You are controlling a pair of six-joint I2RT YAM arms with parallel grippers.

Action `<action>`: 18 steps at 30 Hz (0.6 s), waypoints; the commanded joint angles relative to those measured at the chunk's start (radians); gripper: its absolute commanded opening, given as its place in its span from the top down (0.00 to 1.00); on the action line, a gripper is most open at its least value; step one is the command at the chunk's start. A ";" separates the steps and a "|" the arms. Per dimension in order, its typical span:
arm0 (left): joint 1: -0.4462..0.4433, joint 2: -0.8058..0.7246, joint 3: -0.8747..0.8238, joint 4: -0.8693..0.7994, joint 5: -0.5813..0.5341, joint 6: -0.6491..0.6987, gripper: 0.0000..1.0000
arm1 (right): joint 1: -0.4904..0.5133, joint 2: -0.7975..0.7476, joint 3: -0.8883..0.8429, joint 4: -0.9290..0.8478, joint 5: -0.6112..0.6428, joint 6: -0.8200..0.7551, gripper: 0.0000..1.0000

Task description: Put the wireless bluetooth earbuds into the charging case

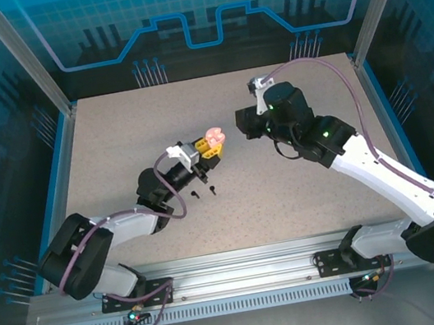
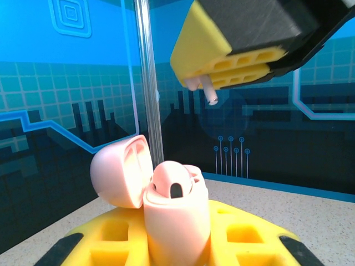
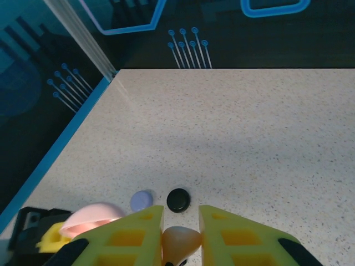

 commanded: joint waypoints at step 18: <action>-0.028 0.046 0.074 0.064 0.020 -0.006 1.00 | 0.123 -0.016 -0.075 0.185 0.103 -0.092 0.78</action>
